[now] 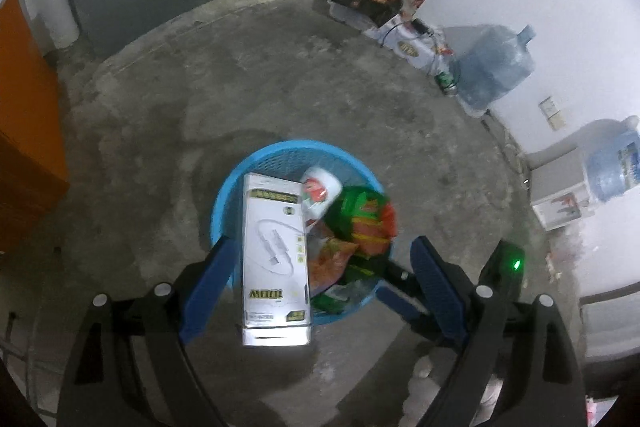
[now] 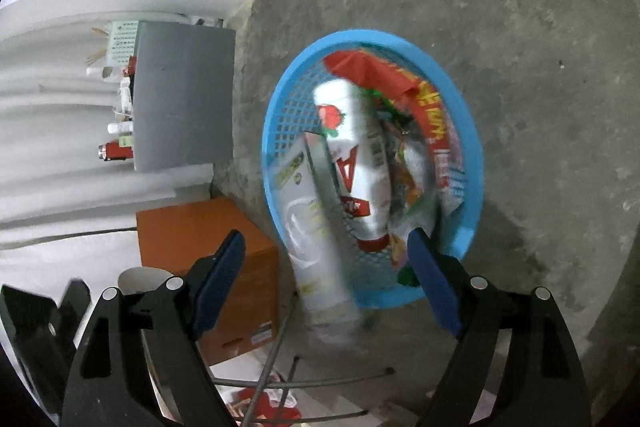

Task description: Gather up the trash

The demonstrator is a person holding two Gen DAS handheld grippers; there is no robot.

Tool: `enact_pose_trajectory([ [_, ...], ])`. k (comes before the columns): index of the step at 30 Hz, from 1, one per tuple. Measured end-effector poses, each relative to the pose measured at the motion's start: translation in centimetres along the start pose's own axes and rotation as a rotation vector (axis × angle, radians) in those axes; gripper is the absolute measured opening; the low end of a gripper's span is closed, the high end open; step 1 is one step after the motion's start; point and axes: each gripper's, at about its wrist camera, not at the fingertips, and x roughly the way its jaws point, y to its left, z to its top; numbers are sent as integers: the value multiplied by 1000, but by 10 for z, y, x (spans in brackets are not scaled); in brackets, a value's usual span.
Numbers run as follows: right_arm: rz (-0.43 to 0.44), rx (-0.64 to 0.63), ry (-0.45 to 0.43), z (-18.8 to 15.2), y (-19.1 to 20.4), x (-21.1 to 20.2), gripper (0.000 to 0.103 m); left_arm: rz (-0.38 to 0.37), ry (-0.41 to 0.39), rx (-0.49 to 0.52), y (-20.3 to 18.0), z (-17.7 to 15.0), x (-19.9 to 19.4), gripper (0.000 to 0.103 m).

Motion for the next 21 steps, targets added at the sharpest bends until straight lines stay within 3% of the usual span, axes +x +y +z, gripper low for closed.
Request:
enact_pose_trajectory([
  [6, 0, -59, -69, -2, 7, -29, 80, -48, -55, -1, -8, 0, -32, 87],
  [11, 4, -183, -101, -24, 12, -56, 75, -84, -99, 42, -14, -8, -77, 87],
  [15, 41, -328, 42, -61, 34, -34, 67, -121, -124, 68, -6, -27, -124, 87],
  [17, 49, -382, 143, -80, 45, -10, 60, -93, -171, 63, 8, -43, -157, 87],
  [21, -21, -440, 323, -109, 58, 57, 58, -60, -239, 12, 46, -76, -213, 87],
])
